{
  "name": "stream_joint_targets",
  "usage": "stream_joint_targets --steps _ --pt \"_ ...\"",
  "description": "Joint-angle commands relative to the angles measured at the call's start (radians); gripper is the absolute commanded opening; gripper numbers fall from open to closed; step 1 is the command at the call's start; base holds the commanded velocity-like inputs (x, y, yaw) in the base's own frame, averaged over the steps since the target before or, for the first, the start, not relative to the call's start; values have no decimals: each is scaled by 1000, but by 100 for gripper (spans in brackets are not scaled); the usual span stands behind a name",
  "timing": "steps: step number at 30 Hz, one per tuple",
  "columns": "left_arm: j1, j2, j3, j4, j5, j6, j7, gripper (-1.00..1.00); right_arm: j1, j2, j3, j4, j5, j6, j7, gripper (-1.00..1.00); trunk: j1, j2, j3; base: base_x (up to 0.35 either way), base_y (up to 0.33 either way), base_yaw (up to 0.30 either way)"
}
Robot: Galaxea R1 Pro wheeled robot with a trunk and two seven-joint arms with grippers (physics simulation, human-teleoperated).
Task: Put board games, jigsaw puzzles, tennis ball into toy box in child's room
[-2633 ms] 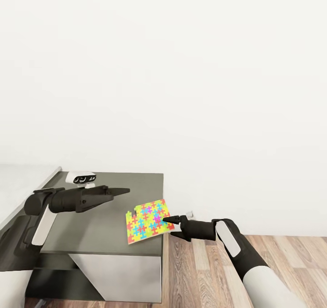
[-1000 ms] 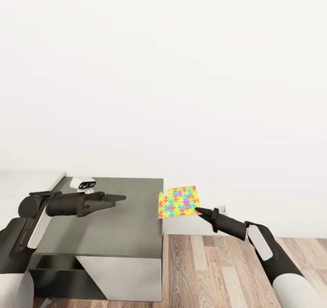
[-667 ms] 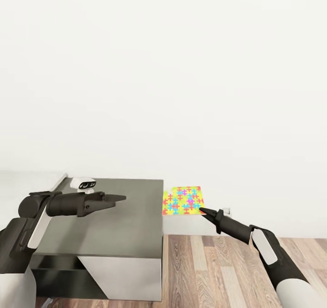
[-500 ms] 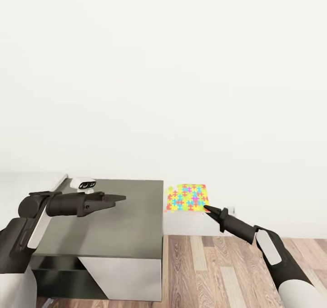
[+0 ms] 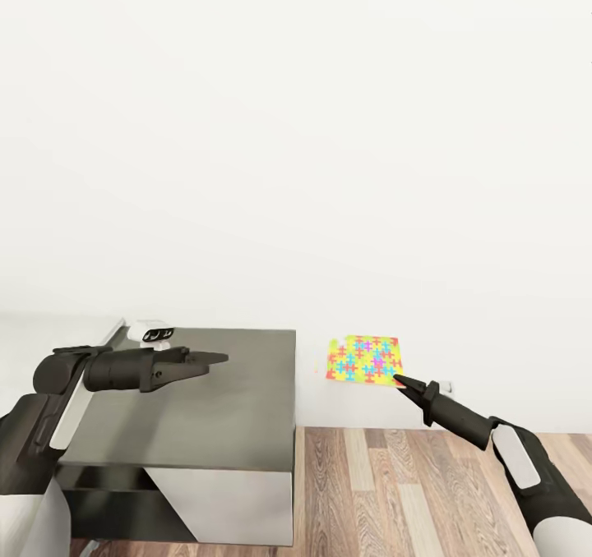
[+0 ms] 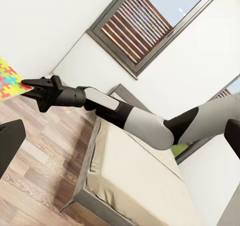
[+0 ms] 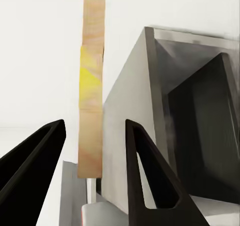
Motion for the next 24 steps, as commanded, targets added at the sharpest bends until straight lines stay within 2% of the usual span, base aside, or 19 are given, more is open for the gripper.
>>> stream_joint_targets --steps 1,12,14,19,24 --pt "-1 1 0 0 0 11 -4 100 0 -2 -3 1 3 4 5 -100 -4 7 2 0 0 0" --pt "-1 2 1 0 -2 11 -4 100 17 1 -22 -4 1 -2 16 -100 -46 84 39 0 0 0" --pt "-1 2 1 0 -2 11 -4 100 23 1 -22 -4 0 -35 41 -100 -54 98 47 0 0 0" --pt "-1 2 1 0 -2 11 -4 100 29 -7 -22 -2 3 -91 161 -100 -73 133 71 0 0 0" --pt "-1 2 0 0 -2 11 -4 100 29 -7 -22 -2 4 -96 180 -100 -92 168 95 0 0 0"
